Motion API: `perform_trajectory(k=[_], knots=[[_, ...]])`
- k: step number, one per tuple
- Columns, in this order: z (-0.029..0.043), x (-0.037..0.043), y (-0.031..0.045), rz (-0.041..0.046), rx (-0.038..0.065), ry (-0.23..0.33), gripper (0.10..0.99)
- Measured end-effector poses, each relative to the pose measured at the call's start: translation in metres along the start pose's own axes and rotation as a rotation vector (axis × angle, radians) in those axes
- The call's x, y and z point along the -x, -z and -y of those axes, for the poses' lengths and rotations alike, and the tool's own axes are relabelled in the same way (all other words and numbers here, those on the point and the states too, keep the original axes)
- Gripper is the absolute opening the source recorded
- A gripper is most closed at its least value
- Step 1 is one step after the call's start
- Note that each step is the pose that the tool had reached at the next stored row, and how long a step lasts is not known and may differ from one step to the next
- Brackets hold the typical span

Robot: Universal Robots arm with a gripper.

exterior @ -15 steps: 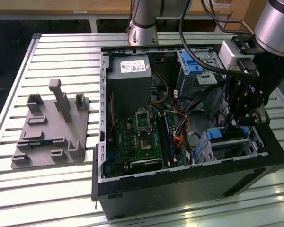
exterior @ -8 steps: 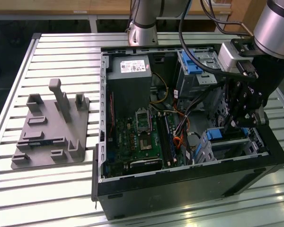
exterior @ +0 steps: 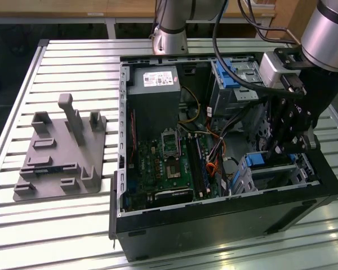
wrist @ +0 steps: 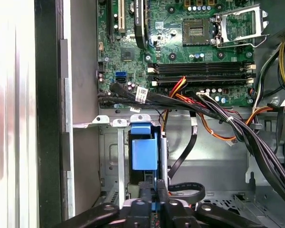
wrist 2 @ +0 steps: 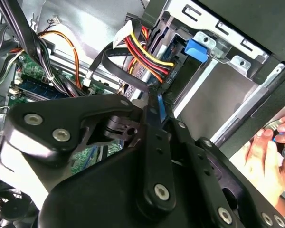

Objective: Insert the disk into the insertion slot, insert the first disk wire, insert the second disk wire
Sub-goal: 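Insert the second disk wire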

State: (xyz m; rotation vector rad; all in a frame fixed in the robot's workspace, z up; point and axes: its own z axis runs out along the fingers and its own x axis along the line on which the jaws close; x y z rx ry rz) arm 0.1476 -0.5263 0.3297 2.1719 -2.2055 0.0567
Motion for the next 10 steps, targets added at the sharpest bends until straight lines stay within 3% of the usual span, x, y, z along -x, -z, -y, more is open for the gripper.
perform_trajectory(k=[1,2,4,10], knots=[[0.0000,-0.0001,0.0015,0.0003,0.000,0.000,0.216],[0.0000,-0.0002,0.0037,0.0002,0.000,0.000,0.282],[-0.0001,-0.0005,0.0087,0.0003,0.000,0.000,0.282],[-0.0005,-0.0016,0.0344,0.0003,0.000,0.000,0.282]])
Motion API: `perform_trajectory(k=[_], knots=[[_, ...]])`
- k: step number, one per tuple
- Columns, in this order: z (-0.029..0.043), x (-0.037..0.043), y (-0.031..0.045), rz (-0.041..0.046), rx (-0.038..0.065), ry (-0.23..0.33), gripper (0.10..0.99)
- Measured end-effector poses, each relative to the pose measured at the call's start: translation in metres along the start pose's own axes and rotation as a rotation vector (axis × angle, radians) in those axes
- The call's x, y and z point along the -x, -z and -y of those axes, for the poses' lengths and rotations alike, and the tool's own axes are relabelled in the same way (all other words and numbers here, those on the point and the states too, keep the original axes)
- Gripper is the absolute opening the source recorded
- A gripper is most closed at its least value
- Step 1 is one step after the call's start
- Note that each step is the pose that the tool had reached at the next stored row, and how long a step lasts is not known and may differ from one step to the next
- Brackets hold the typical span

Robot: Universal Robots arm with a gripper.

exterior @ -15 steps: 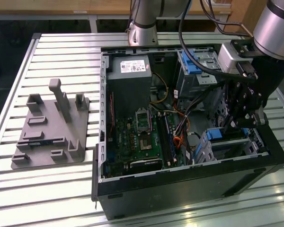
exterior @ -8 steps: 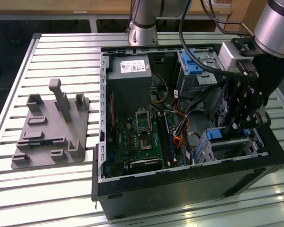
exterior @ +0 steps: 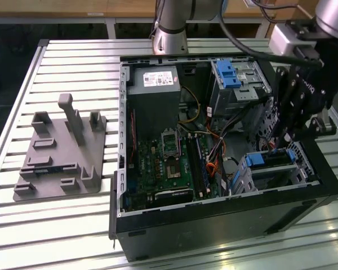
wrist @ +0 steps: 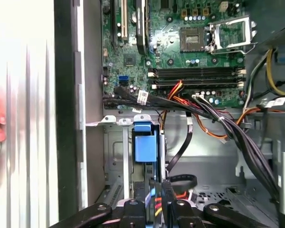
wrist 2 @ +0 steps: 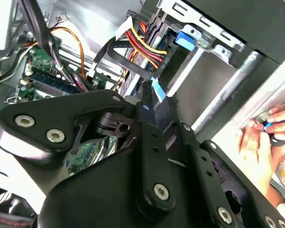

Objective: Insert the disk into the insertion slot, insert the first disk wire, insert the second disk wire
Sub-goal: 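Insert the second disk wire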

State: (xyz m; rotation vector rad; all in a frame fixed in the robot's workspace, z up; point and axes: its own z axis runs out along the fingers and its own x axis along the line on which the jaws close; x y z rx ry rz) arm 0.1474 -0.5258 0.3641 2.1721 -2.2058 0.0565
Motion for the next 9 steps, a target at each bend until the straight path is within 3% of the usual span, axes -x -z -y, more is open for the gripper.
perform_trajectory(k=[4,5,7,9], knots=[[-0.0001,-0.0008,0.0177,0.0000,0.000,-0.001,0.267],[-0.0001,-0.0009,0.0197,0.0000,0.000,-0.002,0.267],[-0.0001,-0.0009,0.0200,0.0001,0.000,-0.002,0.137],[-0.0002,-0.0009,0.0200,0.0002,0.000,-0.002,0.106]])
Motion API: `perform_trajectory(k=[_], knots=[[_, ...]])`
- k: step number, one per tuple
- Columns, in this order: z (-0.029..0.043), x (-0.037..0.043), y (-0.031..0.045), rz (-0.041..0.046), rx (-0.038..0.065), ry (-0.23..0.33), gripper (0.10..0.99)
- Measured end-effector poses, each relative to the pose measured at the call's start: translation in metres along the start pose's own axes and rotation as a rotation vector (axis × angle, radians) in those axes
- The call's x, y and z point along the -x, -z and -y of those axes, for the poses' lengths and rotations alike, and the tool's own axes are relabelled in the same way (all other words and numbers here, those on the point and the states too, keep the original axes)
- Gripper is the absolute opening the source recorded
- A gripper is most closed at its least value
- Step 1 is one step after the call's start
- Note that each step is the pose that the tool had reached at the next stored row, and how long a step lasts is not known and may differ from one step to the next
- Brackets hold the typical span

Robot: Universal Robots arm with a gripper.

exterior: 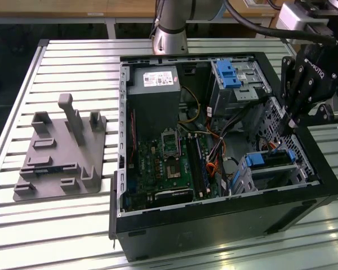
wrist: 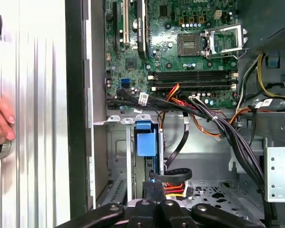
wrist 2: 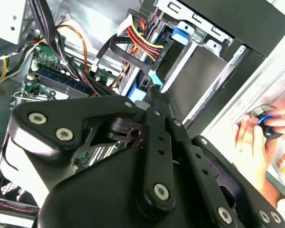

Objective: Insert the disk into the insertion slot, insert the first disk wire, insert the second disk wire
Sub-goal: 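Insert the second disk wire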

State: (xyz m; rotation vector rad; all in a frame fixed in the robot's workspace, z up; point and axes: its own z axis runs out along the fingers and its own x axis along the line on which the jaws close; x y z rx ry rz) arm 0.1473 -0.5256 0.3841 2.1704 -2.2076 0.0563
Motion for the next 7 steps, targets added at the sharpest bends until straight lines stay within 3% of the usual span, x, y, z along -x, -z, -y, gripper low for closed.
perform_trajectory(k=[7], knots=[[0.0000,0.0000,0.0004,-0.0002,0.000,0.000,0.106]])
